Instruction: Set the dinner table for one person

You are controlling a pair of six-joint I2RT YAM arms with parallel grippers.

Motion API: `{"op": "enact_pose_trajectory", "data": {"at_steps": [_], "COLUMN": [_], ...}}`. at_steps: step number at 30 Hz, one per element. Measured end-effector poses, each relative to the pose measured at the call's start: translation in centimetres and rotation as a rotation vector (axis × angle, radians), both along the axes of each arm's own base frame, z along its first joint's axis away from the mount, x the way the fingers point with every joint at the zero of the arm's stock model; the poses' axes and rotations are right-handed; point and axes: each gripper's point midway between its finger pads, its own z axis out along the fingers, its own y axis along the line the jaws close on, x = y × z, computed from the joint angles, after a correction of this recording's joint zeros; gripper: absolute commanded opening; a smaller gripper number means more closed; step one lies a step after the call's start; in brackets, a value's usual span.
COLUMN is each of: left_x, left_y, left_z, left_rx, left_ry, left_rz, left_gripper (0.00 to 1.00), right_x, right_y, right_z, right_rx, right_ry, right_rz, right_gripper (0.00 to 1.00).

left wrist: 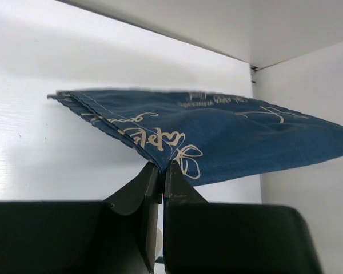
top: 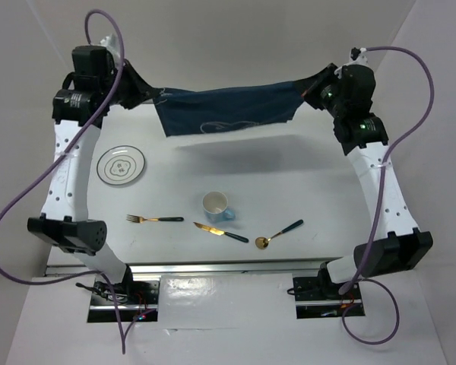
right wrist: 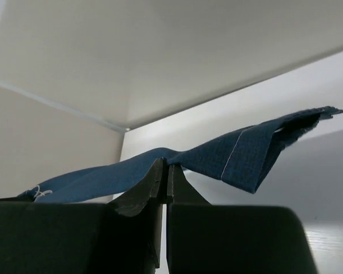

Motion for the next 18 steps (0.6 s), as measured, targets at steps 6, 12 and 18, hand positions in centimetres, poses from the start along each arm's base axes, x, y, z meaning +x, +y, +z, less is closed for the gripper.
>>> {"op": "enact_pose_trajectory", "data": {"at_steps": [6, 12, 18], "left_x": [-4.7, -7.7, -8.6], "left_y": [0.2, 0.1, 0.2], "left_z": [3.6, 4.7, 4.5], "left_rx": [-0.034, -0.042, -0.04], "left_ry": [-0.082, -0.105, -0.108], "left_rz": [-0.027, -0.043, -0.04], "left_gripper": [0.0, 0.0, 0.0], "right_x": [-3.9, -7.2, -7.3], "right_y": [0.2, 0.2, 0.4], "right_z": [4.0, 5.7, 4.7], "right_rx": [0.002, 0.006, 0.001], "right_ry": [-0.094, -0.131, -0.111], "right_rz": [0.039, 0.06, 0.072], "right_gripper": [0.0, 0.0, 0.0]}}
